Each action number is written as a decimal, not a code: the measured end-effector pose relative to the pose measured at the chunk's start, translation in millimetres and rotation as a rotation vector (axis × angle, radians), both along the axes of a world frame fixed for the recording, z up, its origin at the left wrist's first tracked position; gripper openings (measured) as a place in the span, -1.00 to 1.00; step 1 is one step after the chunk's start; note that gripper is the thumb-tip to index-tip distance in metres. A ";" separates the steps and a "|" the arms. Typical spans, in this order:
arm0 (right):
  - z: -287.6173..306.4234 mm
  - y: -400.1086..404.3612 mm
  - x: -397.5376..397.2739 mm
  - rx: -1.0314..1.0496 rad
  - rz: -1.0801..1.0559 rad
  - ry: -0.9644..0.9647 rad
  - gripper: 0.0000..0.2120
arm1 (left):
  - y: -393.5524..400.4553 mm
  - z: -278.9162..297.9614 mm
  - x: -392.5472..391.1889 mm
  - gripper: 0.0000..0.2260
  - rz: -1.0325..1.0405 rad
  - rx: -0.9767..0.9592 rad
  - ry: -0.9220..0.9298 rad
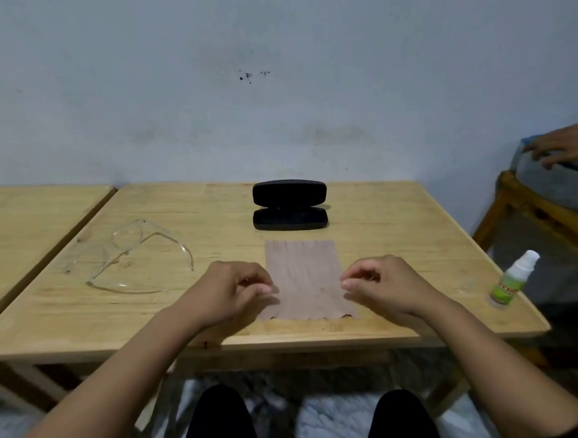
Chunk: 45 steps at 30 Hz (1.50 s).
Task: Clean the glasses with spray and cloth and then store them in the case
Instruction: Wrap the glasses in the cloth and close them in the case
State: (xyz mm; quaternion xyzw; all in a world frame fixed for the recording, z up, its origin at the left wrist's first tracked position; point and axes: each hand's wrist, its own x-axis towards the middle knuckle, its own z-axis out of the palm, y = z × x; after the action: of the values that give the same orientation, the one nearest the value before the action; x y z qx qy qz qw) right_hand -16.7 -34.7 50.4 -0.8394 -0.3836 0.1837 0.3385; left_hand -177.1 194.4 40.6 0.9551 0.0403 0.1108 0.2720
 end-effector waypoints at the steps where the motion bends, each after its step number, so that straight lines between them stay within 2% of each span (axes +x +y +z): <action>1: -0.7 5.4 1.1 0.035 -0.084 -0.033 -0.86 | -0.2 0.7 6.9 -0.83 0.059 0.047 -0.040; 4: -3.9 26.7 7.7 0.084 -0.191 -0.143 -0.75 | 0.3 -3.9 30.7 -0.77 0.185 0.110 -0.051; 7: -9.8 45.0 18.7 -0.007 -0.099 -0.242 -0.66 | 2.7 -16.3 49.8 -0.74 0.177 0.217 0.018; 9: -14.8 52.1 26.5 -0.096 -0.018 -0.327 -0.67 | 3.4 -19.0 56.5 -0.86 0.196 0.226 0.117; 13: -17.4 61.7 34.8 -0.163 0.046 -0.396 -0.75 | 7.4 -17.8 57.6 -0.86 0.213 0.208 0.138; 14: -16.4 65.9 35.7 -0.138 0.031 -0.392 -0.76 | 11.1 -17.5 54.2 -0.87 0.212 0.198 0.124; 17: -12.9 90.4 37.1 -0.008 0.007 -0.373 -0.76 | 26.8 -10.6 35.8 -0.73 0.285 0.164 0.087; 22: -1.8 157.4 18.9 0.145 0.170 -0.268 -0.78 | 58.9 8.2 -30.3 -0.76 0.440 0.160 -0.105; 26: 1.9 210.1 -6.5 0.254 0.270 -0.129 -0.79 | 90.2 10.1 -89.4 -0.75 0.579 0.212 -0.163; 30: 0.2 248.9 -23.0 0.236 0.388 -0.137 -0.73 | 108.3 3.9 -129.0 -0.71 0.614 0.262 -0.186; 33: -2.9 266.1 -31.6 0.225 0.406 -0.079 -0.71 | 116.5 -5.3 -139.3 -0.70 0.612 0.292 -0.173; 37: -6.3 285.0 -42.5 0.185 0.427 -0.118 -0.68 | 127.0 -17.4 -141.2 -0.75 0.602 0.321 -0.217; 40: -9.0 292.1 -48.0 0.231 0.378 -0.073 -0.69 | 130.7 -18.1 -137.2 -0.81 0.619 0.367 -0.251; 45: -12.0 302.2 -47.7 0.247 0.406 -0.138 -0.78 | 140.7 -21.3 -129.7 -0.85 0.646 0.392 -0.258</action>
State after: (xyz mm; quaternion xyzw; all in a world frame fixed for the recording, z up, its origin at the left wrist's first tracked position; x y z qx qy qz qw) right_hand -64.4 267.5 38.4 -0.7079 -0.5862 0.1418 0.3677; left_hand -306.8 335.1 19.4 0.9053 0.2823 0.3152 0.0384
